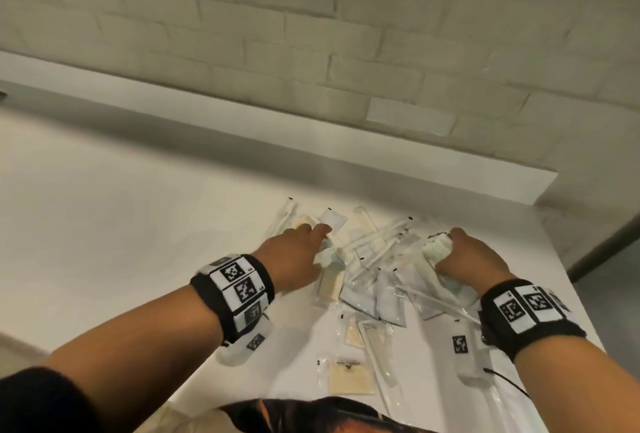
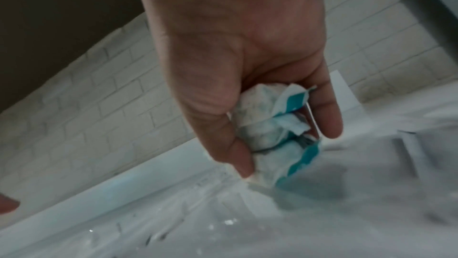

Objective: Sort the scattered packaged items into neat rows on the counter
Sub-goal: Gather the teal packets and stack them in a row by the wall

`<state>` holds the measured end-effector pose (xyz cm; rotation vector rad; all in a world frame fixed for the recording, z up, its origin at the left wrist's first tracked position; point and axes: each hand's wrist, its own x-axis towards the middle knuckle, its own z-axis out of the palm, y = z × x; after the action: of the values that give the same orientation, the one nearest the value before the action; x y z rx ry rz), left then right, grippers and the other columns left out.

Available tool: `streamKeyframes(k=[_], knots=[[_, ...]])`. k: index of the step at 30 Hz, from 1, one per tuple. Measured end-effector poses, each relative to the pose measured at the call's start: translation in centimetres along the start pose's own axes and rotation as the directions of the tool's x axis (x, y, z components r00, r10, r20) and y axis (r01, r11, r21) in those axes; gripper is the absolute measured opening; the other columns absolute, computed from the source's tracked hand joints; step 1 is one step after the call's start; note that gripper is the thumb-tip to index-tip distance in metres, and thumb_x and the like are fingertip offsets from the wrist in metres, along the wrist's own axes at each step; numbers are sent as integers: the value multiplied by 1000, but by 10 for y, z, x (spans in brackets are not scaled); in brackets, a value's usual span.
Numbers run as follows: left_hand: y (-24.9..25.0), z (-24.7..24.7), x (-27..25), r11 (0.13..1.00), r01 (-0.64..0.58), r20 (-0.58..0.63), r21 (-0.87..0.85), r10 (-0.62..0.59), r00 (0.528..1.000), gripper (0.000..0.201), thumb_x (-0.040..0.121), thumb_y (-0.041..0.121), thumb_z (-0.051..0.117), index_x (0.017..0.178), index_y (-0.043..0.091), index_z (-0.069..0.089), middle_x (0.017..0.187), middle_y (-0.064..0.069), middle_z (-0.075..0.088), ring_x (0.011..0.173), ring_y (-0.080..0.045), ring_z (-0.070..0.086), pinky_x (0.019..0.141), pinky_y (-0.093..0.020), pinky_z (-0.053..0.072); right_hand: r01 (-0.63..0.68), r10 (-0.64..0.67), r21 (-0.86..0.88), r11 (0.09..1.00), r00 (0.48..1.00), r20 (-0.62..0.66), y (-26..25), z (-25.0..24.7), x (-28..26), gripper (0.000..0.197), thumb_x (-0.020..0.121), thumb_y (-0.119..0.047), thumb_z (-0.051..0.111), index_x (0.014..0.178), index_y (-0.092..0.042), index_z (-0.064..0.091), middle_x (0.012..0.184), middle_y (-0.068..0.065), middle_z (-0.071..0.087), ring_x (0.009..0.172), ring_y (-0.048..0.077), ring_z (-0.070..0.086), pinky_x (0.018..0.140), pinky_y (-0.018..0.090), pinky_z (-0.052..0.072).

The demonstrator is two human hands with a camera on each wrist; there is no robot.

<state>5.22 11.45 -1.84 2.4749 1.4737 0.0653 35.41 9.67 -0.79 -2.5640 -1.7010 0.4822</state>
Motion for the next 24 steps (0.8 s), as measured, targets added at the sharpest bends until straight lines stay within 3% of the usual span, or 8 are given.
streamKeyframes(k=[4,7,9,12,14,19,21,24], knots=[[-44,-28,-21,995,92,-100,-34,-95,990,69,87,38,56,145,26,22,138,-6,46,117,-28,54,91,-38,47,118,-111,187,975,993,-52,-42,-15,-14,57,72,-28,73,120,-16,44,103,5,62,86,24,61,72,35,54],[-100,-43,-34,971,240,-24,23,-239,971,68,85,38,60,144,26,27,139,-5,46,119,-27,53,93,-36,46,220,-266,340,914,960,93,-108,-18,-46,54,72,-25,77,116,-23,45,99,-1,60,81,16,63,59,30,55],[-134,-42,-42,953,297,45,52,-299,953,69,85,37,61,144,25,28,141,-5,44,121,-27,52,95,-36,44,322,-412,345,882,881,232,-160,-9,-73,50,73,-25,78,112,-24,46,95,-4,59,77,11,61,56,25,53],[-168,-34,-50,952,307,126,18,-307,944,75,81,31,65,145,25,26,140,-6,44,122,-27,50,96,-34,43,505,-535,190,842,735,417,-233,28,-107,47,69,-24,75,109,-19,50,95,-1,63,79,16,63,65,33,56],[-184,-32,-52,964,265,126,-21,-261,957,80,78,32,69,145,26,26,138,-6,44,120,-26,51,95,-33,44,578,-543,66,813,714,442,-267,56,-118,50,70,-18,69,115,-17,46,97,1,61,82,19,60,67,34,54],[-207,-36,-50,984,176,169,-31,-168,971,83,71,36,76,140,26,31,128,-3,44,111,-23,54,86,-29,46,549,-524,-102,830,829,194,-281,78,-105,45,82,-11,56,124,-19,41,103,2,60,89,24,60,70,34,48],[-211,-37,-50,996,88,166,-25,-82,983,77,70,36,76,135,25,36,121,-1,48,105,-21,56,84,-30,48,410,-393,-114,905,908,149,-278,76,-87,48,80,-13,55,125,-20,39,97,-1,59,84,22,59,69,33,49],[-204,-33,-51,997,-59,205,-44,67,976,78,67,41,77,131,27,34,121,0,52,101,-20,57,84,-33,50,193,-173,-133,972,974,145,-268,70,-67,60,71,-15,61,127,-21,37,88,-4,55,81,21,59,67,32,52]])
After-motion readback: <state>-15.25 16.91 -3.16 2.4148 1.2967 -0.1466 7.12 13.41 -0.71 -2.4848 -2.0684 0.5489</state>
